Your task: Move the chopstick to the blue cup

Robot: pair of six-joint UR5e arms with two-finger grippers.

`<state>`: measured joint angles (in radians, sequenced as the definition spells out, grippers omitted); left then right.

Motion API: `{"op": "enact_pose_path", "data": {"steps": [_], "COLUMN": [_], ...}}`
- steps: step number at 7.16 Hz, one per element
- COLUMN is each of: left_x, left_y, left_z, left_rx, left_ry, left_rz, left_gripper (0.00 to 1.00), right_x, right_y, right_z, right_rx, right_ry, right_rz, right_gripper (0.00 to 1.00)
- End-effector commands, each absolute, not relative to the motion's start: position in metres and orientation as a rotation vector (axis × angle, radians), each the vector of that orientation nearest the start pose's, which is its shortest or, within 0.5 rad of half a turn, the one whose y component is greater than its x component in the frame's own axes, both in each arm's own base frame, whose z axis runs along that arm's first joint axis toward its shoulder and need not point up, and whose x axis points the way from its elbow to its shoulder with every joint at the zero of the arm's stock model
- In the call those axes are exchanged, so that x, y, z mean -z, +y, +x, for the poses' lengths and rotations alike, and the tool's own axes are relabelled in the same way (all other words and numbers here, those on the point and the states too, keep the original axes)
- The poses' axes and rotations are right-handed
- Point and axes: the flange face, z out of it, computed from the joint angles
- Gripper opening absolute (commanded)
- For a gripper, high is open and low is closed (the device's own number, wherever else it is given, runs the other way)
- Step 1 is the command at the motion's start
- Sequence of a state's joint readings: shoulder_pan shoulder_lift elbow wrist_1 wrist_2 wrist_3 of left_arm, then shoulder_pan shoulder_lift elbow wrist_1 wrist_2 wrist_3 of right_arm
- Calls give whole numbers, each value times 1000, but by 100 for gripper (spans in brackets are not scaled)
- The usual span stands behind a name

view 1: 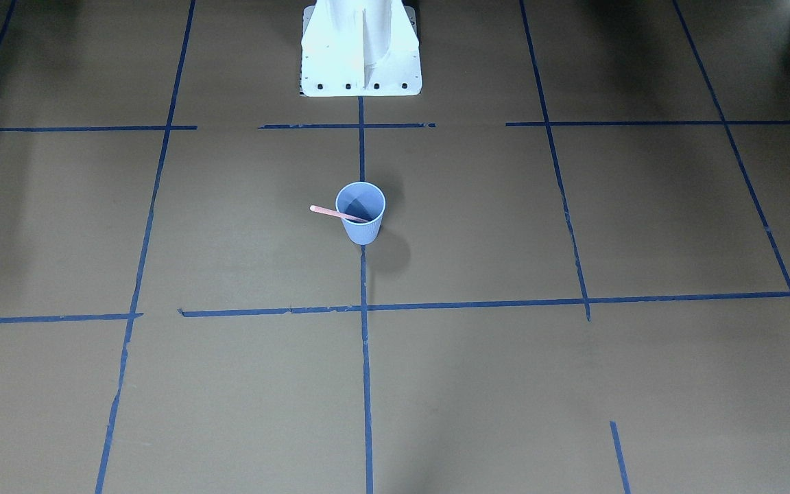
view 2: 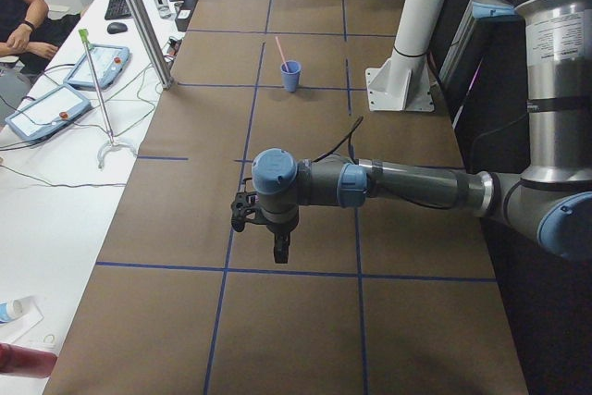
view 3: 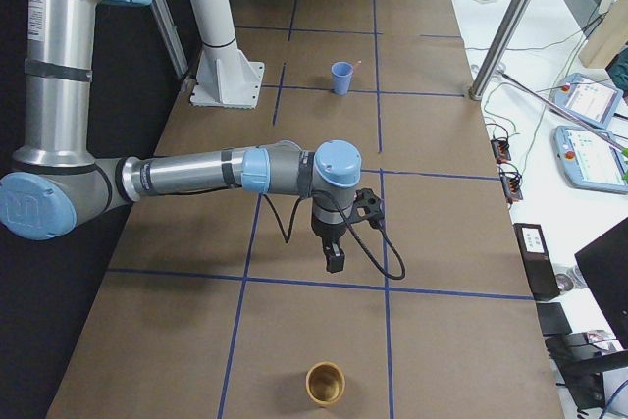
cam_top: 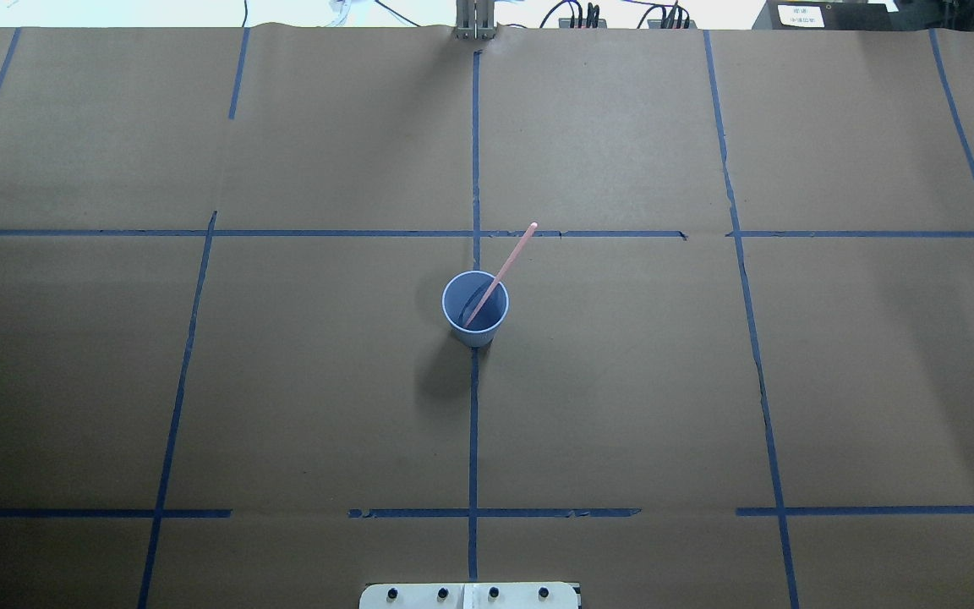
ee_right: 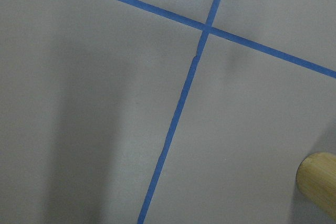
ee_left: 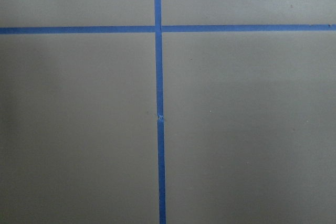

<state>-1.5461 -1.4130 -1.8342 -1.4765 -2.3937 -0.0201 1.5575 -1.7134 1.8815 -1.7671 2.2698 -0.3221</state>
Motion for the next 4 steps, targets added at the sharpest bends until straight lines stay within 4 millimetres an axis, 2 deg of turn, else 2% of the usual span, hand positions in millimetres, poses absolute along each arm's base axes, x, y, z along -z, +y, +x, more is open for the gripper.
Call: {"op": "enact_pose_path", "data": {"steps": [1,4], "left_x": [-609,-606], "left_y": [-423,-420], "left_z": [-50,-50], "left_rx": [-5,-8], "left_ry": [819,821], "left_rz": [-13,-13], "left_gripper": [100,100], "right_x": [-597,-597], "right_y": [-424,-423], "right_z": [61,60], "right_rx": [307,237], "right_ry": [-726,-752], "right_rz": [80,55], "right_gripper": [100,100]}}
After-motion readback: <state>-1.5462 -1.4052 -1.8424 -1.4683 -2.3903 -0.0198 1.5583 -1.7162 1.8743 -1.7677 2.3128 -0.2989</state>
